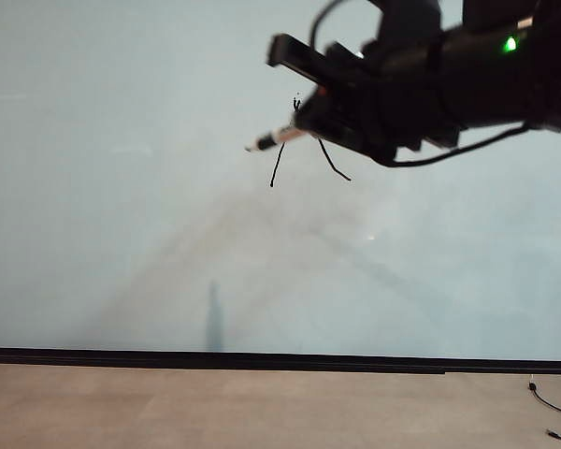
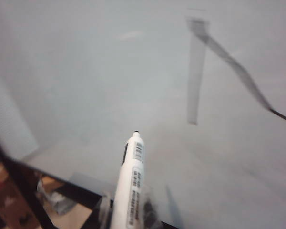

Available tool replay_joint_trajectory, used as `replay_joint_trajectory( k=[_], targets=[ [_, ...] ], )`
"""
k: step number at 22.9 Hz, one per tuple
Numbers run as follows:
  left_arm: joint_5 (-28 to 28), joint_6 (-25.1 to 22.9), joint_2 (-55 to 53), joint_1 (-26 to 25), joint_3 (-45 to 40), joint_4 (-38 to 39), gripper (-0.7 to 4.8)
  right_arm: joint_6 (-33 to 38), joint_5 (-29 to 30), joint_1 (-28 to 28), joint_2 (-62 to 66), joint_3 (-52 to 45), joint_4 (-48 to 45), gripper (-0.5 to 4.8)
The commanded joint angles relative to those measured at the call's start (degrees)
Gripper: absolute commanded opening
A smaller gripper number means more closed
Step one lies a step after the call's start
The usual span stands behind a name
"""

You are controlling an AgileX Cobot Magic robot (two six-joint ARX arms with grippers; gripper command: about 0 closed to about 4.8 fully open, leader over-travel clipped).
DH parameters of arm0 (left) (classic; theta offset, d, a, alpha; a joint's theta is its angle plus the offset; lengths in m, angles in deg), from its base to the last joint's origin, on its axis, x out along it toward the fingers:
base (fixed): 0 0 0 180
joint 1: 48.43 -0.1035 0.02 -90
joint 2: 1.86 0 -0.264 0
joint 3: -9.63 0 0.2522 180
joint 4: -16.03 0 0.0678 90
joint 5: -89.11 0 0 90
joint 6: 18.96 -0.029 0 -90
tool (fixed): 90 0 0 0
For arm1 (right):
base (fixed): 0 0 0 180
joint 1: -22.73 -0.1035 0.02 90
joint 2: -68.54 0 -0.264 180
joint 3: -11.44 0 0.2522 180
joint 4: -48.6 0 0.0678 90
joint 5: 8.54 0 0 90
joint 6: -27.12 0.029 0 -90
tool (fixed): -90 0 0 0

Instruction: Pick up the pen on the shelf to the right of the whiteboard and write the letter A.

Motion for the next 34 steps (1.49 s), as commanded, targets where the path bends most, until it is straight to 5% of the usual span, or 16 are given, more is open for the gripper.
replay_joint_trajectory(
  k=[1,7,34],
  targets=[
    [0.0,-0.2,0.0,0.0,0.1,-0.5,-0.05,-10.7,-0.1,-0.8,-1.1,2.4,3.8,-0.05],
    [0.0,-0.2,0.0,0.0,0.1,-0.5,-0.04,-21.2,0.2,1.8,-1.4,12.8,20.2,-0.06],
    [0.0,-0.2,0.0,0.0,0.1,-0.5,-0.05,-22.5,-2.5,5.4,-2.8,14.9,21.7,-0.05]
  ],
)
